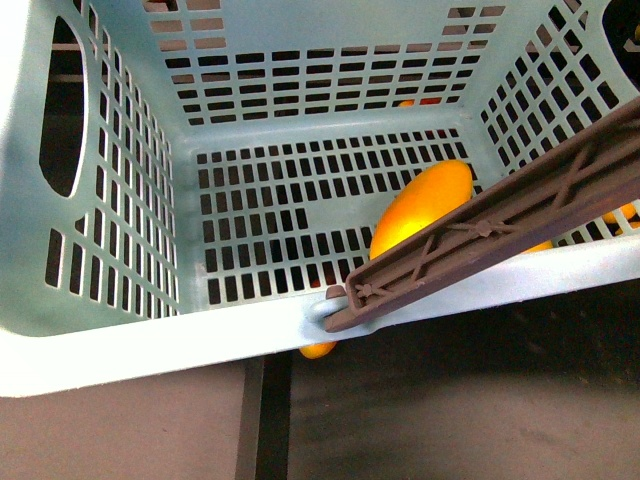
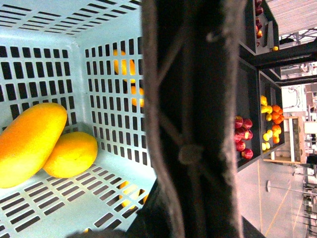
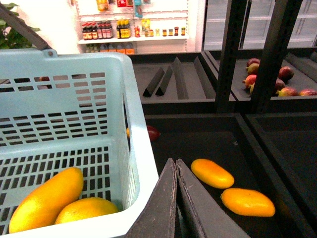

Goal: Pick lemon and mango into basket

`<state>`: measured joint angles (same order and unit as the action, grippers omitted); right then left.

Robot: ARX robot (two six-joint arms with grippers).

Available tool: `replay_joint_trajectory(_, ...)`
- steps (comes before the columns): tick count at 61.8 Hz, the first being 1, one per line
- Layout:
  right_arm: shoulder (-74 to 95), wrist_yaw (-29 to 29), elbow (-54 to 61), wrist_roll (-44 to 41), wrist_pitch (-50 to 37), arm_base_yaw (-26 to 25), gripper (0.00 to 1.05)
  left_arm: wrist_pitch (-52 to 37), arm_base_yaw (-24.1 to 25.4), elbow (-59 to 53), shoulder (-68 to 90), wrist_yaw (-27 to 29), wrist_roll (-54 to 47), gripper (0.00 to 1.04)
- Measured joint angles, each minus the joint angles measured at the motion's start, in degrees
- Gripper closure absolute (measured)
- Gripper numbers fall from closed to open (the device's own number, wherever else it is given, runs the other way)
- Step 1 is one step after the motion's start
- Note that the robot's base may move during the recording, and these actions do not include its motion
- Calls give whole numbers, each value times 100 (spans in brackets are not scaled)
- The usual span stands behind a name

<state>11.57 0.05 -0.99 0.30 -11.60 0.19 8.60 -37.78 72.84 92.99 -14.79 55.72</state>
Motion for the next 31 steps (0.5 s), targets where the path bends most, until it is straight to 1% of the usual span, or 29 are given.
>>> replay_joint_trajectory(7,-177,0,0,0,177,0,103,0,0,0,0,-2,0,101)
replay_joint_trajectory(11,-713,-7,-2,2,905,0,103,0,0,0,0,-9,0,101)
replay_joint_trajectory(13,-960,2,-2,0,1088,0,103,0,0,0,0,-9,0,101)
replay_joint_trajectory(29,-1121,2,-2,0,1152,0,103,0,-2,0,0,-4,9,101)
replay_joint_trajectory(31,-1121,4,-2,-11,1152,0,102,0,-2,0,0,-2,2,101)
